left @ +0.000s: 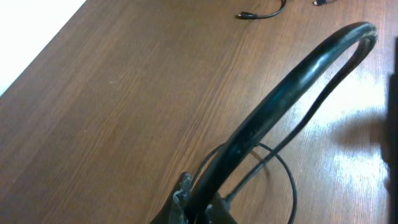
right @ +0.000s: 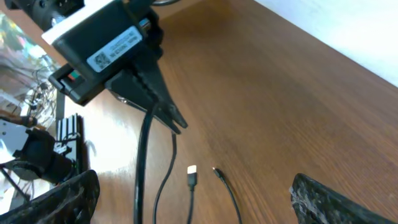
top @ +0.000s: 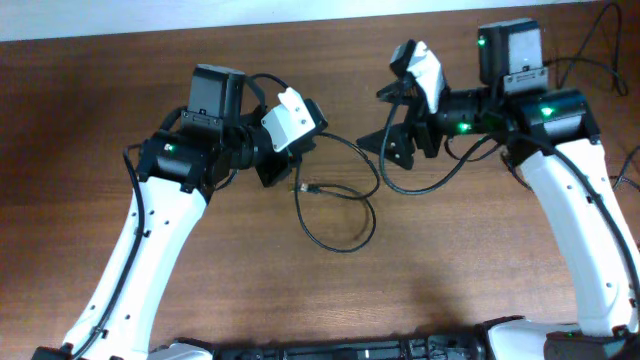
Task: Untangle cables
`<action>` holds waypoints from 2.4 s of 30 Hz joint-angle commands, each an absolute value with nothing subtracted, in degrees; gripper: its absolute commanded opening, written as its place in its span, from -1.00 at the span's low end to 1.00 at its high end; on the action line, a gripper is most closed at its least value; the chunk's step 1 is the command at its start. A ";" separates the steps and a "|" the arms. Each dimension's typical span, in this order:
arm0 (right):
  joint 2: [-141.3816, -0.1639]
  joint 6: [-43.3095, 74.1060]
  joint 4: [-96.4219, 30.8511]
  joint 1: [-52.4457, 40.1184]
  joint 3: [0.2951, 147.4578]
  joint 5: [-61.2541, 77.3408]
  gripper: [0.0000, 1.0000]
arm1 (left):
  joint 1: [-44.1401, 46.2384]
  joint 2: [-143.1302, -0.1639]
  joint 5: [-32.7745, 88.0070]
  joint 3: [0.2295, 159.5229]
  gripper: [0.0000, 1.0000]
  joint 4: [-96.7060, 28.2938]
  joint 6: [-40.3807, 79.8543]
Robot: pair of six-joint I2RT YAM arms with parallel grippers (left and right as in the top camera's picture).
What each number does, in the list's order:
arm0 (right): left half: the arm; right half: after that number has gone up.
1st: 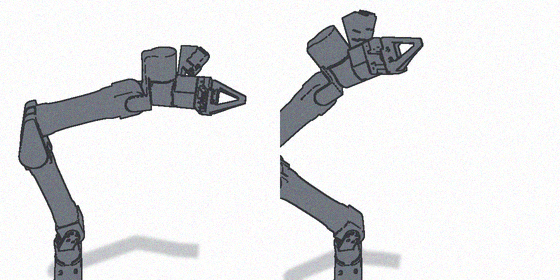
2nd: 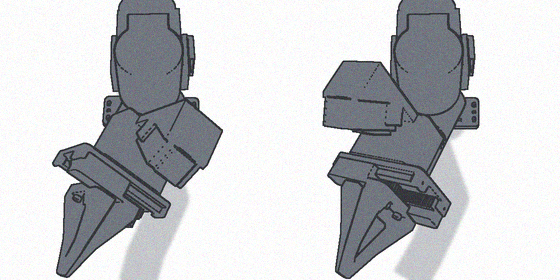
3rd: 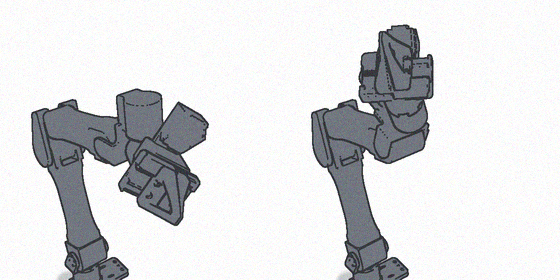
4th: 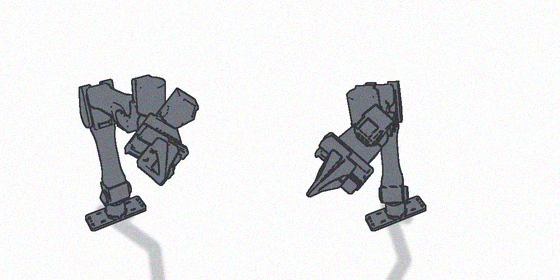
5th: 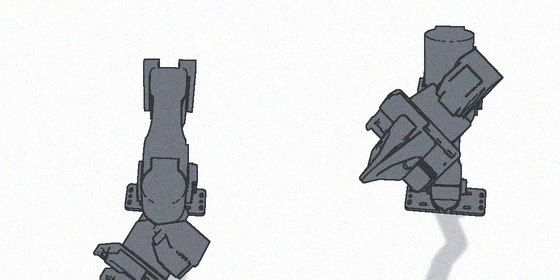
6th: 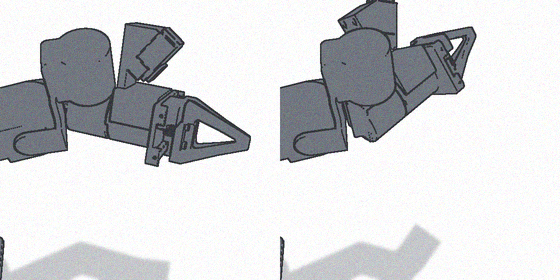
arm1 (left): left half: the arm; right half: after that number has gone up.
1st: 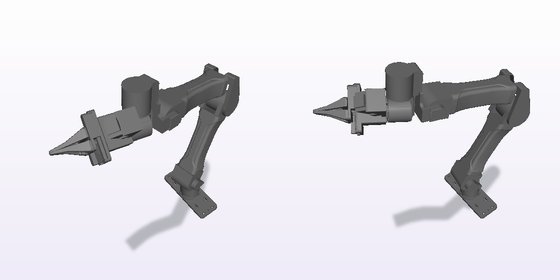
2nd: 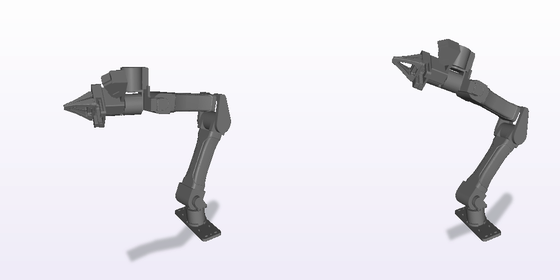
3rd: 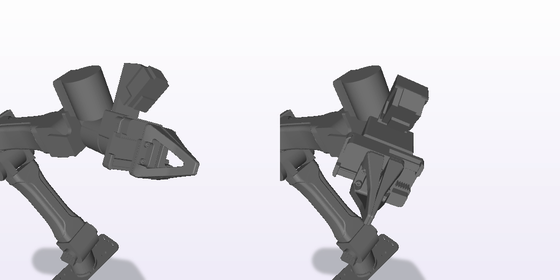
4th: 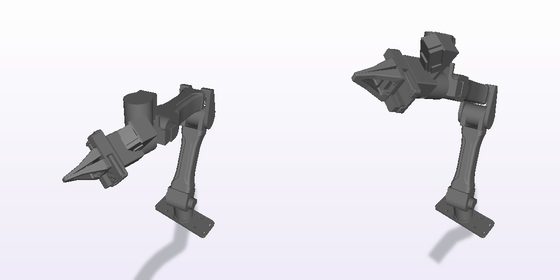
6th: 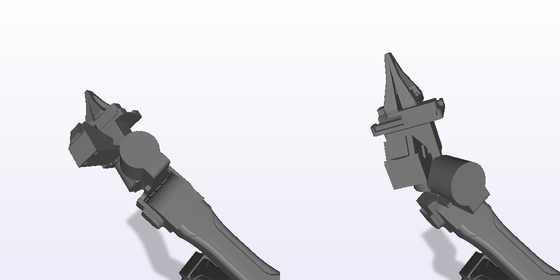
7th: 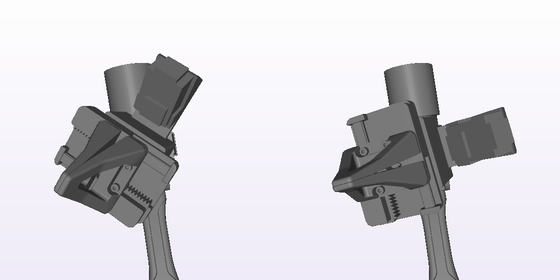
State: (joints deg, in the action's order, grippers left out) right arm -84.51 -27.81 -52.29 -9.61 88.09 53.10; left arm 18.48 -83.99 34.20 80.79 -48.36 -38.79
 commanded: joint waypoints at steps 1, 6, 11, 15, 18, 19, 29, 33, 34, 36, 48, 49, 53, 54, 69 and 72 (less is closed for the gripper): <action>-83.53 -28.67 -53.01 -10.11 88.84 45.30 0.94 | 18.33 -82.39 33.39 80.73 -1.00 -48.23 -36.12; -80.77 -19.40 -53.36 -10.13 88.84 23.55 0.94 | 18.33 -82.13 4.43 80.79 -1.00 -43.53 2.39; -77.80 -19.14 -53.45 -11.46 88.84 28.47 0.94 | 18.50 -81.76 13.47 80.77 -1.00 -35.83 18.68; -77.71 -19.20 -53.28 -15.64 88.84 31.92 0.94 | 18.50 -81.76 20.03 80.77 -1.00 -27.79 39.16; -77.73 -19.49 -52.64 -17.67 88.84 31.90 0.94 | 19.16 -81.76 23.55 80.77 -1.00 -26.02 47.57; -77.76 -19.49 -52.47 -17.67 88.84 31.88 0.94 | 19.51 -81.76 25.04 80.77 -1.00 -25.67 48.60; -79.29 -19.46 -52.34 -17.63 88.79 33.82 0.91 | 26.26 -81.76 33.76 80.77 -1.00 -16.86 49.71; -79.79 -19.46 -52.34 -17.63 88.77 33.85 0.13 | 26.26 -81.71 36.93 80.77 -1.00 -16.47 50.35; -79.88 -19.46 -52.31 -17.63 88.77 33.82 -0.18 | 26.26 -81.71 36.93 80.77 -1.00 -16.47 50.35; -79.90 -19.46 -52.34 -17.63 88.77 33.85 -0.56 | 26.26 -81.71 36.91 80.77 -1.00 -16.49 50.35; -79.90 -19.38 -52.53 -17.61 88.77 27.97 -0.92 | 26.20 -81.71 36.88 80.77 0.55 -18.09 46.65; -79.90 -19.07 -52.51 -17.61 88.77 25.61 -0.92 | 26.20 -81.71 36.88 80.77 0.64 -18.15 44.45; -79.88 -10.92 -52.47 -15.42 88.77 13.17 -0.92 | 26.09 -81.71 35.77 80.77 0.99 -22.00 27.16; -79.88 -9.69 -52.47 -14.15 88.77 12.60 -0.92 | 26.09 -81.71 35.79 80.77 0.98 -23.86 22.79; -71.09 -3.95 -41.63 3.75 88.84 13.19 -0.92 | 26.26 -73.97 -1.74 83.79 0.98 -49.87 7.60; -70.74 -3.95 -41.10 7.84 88.84 13.19 -0.92 | 26.26 -73.97 -1.76 83.77 0.98 -49.87 7.60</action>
